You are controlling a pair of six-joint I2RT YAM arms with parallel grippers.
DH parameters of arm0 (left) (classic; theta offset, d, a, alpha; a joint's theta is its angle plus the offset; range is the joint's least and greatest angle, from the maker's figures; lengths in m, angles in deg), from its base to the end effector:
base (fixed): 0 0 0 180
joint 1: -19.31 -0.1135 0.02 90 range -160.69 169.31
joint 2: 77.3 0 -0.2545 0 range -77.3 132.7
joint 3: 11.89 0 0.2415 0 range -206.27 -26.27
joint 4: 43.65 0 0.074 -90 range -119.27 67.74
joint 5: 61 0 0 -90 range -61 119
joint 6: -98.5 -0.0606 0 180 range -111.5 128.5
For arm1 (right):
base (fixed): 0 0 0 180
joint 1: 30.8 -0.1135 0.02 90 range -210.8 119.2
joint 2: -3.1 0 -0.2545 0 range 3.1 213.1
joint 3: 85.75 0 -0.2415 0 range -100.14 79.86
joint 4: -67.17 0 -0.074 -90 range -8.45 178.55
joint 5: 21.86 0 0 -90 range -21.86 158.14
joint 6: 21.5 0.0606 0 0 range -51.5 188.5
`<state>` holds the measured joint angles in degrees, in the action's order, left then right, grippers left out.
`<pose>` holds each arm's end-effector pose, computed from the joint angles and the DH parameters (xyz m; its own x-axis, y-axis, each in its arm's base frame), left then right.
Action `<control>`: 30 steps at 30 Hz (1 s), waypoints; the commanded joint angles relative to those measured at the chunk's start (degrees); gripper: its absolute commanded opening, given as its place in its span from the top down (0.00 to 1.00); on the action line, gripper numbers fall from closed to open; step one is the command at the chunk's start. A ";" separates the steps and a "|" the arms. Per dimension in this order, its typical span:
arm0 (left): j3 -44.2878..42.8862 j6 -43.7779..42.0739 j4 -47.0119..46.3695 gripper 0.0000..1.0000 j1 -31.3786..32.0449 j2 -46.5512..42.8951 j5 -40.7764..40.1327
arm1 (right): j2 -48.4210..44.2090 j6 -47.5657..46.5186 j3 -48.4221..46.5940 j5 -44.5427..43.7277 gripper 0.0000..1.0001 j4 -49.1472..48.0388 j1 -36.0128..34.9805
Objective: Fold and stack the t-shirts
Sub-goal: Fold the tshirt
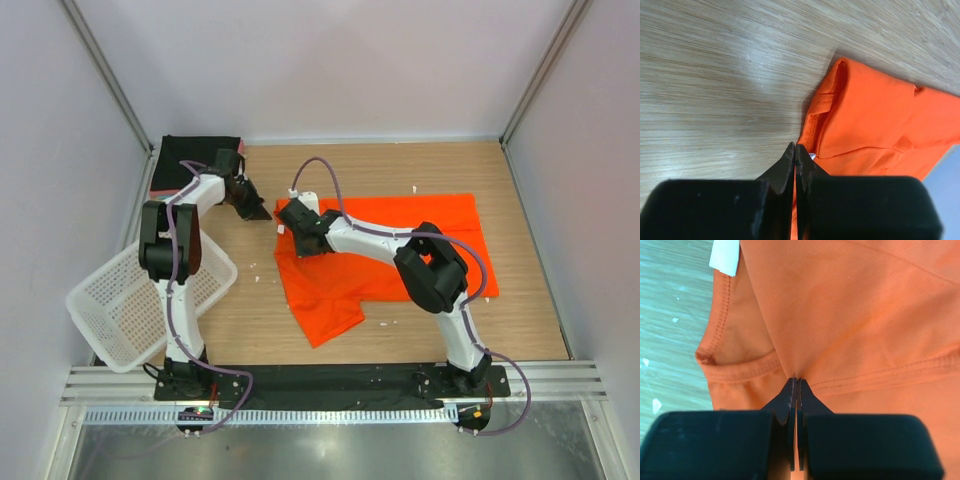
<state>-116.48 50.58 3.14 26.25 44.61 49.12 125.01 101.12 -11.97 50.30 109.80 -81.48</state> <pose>0.4365 -0.0741 0.1399 -0.8388 -0.5318 -0.1167 -0.4036 0.7512 -0.5223 0.3034 0.3411 0.1522 -0.7962 -0.1622 -0.5829 -0.2437 0.9678 0.0635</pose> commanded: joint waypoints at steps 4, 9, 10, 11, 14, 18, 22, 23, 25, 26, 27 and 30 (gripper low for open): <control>-1.98 0.72 -1.55 1.00 -0.35 0.88 0.10 | -5.19 -2.39 -0.98 2.37 0.99 2.69 -0.39; -3.12 0.10 -0.07 1.00 -0.35 1.05 -1.31 | -6.86 -2.21 1.04 3.52 0.99 1.46 -0.39; -3.65 0.01 0.20 1.00 -0.35 1.05 -1.40 | -7.03 -2.21 1.13 3.52 0.99 1.63 -0.39; -3.83 0.01 0.29 1.00 -0.35 1.05 -1.49 | -7.30 -2.39 1.22 3.43 0.99 1.72 -0.39; -3.92 0.10 0.29 1.00 -0.35 1.14 -1.57 | -8.44 -2.39 1.83 2.91 0.99 1.46 -0.39; -3.92 0.45 0.29 1.00 -0.35 1.40 -1.31 | -9.41 -2.65 2.01 3.08 0.99 1.46 -0.39; -3.65 0.72 -0.06 1.00 -0.08 1.40 -1.13 | -10.02 -2.56 2.62 2.90 0.99 1.11 -0.39; -3.57 0.72 -0.06 1.00 -0.08 1.32 -1.05 | -10.02 -2.65 2.62 2.99 0.99 1.11 -0.39; -3.48 0.89 -0.32 1.00 0.27 1.49 -1.22 | -10.11 -2.30 3.06 3.08 0.99 0.84 -0.39; -3.56 0.89 -0.50 1.00 0.27 1.67 -1.14 | -10.11 -2.30 3.15 3.25 0.99 0.75 -0.39; -3.39 1.15 -1.11 1.00 0.35 1.75 -1.05 | -10.11 -2.21 3.15 3.34 0.99 0.58 -0.39; -2.95 2.12 -2.25 1.00 0.53 1.76 -1.05 | -10.20 -2.21 3.24 3.43 0.99 0.32 -0.39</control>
<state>-118.52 51.79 3.05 26.47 45.85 47.96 118.30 98.97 -8.95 53.51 111.55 -81.48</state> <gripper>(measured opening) 0.002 0.026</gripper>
